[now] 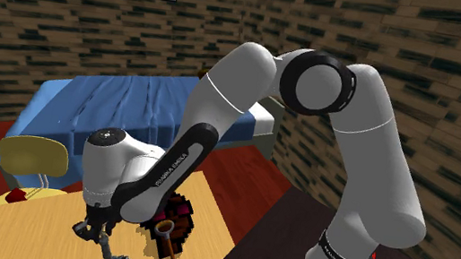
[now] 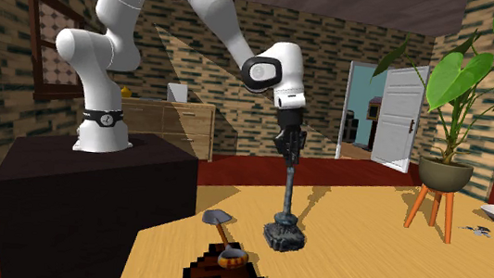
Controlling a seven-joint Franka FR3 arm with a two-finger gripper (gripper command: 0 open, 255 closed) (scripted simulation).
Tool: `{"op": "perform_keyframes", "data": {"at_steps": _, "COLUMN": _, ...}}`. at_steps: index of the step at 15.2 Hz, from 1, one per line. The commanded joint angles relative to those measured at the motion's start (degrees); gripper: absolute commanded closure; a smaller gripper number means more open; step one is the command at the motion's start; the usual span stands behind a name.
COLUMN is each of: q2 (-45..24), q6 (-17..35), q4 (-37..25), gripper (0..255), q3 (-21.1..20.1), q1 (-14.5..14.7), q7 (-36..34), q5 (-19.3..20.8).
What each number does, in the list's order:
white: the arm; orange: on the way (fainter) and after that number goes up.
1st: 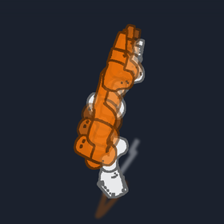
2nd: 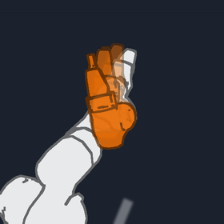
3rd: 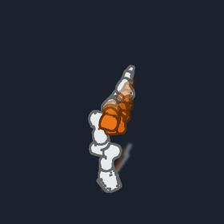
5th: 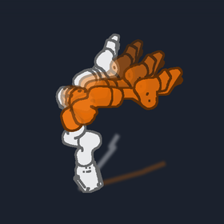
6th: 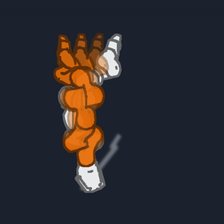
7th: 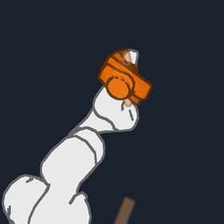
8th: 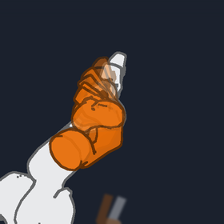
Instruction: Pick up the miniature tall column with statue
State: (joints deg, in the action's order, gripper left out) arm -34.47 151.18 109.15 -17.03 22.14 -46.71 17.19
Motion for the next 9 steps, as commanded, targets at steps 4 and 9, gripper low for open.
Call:
{"op": "perform_keyframes", "data": {"at_steps": 4, "q2": 2.24, "q6": -2.05, "q4": 0.24, "gripper": 255, "q3": -0.97, "q1": -0.73, "q7": 0.71, "q5": -1.0}}
{"op": "perform_keyframes", "data": {"at_steps": 9, "q2": 5.02, "q6": -4.71, "q4": 0.33, "gripper": 255, "q3": -2.14, "q1": -1.59, "q7": 1.62, "q5": -2.36}}
